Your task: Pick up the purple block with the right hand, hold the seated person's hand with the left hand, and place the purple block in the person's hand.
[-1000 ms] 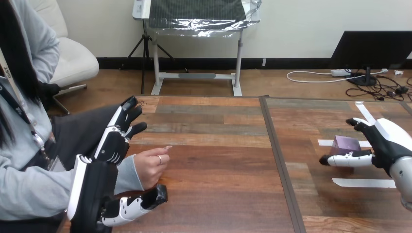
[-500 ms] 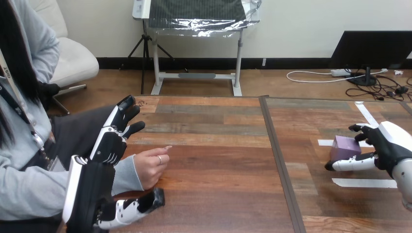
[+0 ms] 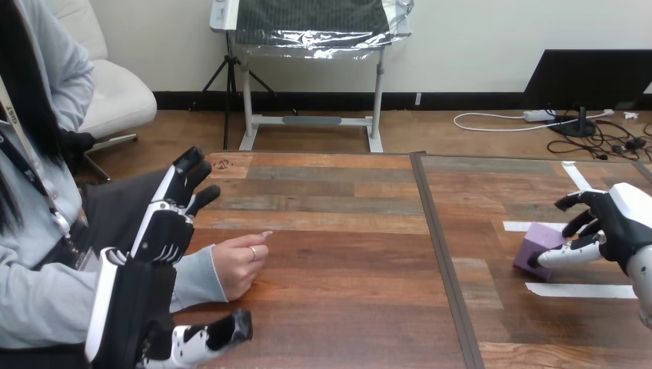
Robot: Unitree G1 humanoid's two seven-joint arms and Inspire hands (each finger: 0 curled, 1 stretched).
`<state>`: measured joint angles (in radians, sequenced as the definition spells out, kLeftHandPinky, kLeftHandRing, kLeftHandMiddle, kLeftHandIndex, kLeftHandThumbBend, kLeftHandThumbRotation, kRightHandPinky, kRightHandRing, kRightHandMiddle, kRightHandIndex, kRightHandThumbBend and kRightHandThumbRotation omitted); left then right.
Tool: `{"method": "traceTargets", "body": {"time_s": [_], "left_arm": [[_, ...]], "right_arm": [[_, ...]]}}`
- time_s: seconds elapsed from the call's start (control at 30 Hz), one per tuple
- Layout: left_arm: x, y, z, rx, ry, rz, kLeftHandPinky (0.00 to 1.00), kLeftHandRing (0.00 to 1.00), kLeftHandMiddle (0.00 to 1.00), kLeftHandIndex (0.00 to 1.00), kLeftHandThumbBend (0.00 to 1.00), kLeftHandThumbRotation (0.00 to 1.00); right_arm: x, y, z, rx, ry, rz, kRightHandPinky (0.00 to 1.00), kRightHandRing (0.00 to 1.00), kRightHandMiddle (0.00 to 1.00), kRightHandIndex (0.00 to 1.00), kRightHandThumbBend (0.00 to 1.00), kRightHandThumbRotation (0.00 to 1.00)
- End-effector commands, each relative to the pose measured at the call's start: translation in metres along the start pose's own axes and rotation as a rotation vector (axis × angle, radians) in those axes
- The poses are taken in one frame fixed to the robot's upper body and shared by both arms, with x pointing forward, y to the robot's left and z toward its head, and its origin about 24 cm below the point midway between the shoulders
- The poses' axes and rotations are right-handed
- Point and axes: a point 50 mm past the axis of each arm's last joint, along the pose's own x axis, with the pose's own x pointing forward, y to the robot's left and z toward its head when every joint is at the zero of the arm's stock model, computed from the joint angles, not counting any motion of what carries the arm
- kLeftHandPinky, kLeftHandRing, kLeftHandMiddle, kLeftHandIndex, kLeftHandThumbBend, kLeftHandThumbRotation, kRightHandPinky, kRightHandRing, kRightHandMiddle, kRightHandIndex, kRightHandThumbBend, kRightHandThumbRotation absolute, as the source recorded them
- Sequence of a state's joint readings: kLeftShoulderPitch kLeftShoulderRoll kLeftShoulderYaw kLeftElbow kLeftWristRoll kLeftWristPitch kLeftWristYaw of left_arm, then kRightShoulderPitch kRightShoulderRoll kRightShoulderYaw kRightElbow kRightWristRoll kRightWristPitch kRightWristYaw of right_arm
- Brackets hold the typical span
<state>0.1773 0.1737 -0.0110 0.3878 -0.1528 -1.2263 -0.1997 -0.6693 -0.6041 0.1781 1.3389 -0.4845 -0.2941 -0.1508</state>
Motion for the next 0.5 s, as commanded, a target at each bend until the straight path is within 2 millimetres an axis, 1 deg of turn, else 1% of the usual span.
{"method": "traceTargets", "body": {"time_s": [0.0,0.07,0.17,0.47], "left_arm": [[0.0085,0.0014,0.0107,0.002,-0.065,-0.019,0.89,0.94,0.96,0.93,1.00,0.62],[0.0075,0.0015,0.0122,0.004,-0.064,-0.019,0.89,0.94,0.96,0.93,1.00,0.63],[0.0062,0.0017,0.0141,0.004,-0.061,-0.016,0.89,0.94,0.96,0.93,1.00,0.63],[0.0026,0.0019,0.0185,0.008,-0.044,-0.008,0.87,0.93,0.94,0.91,1.00,0.63]], "right_arm": [[0.0012,0.0023,0.0023,0.004,0.011,0.012,0.51,0.56,0.61,0.69,0.93,0.07],[0.0011,0.0037,0.0023,0.005,0.015,0.014,0.53,0.58,0.62,0.67,0.92,0.05],[0.0010,0.0055,0.0023,0.007,0.021,0.018,0.54,0.58,0.62,0.64,0.90,0.02],[0.0006,0.0101,0.0030,-0.013,0.027,0.013,0.47,0.51,0.55,0.56,0.88,0.00]]}}
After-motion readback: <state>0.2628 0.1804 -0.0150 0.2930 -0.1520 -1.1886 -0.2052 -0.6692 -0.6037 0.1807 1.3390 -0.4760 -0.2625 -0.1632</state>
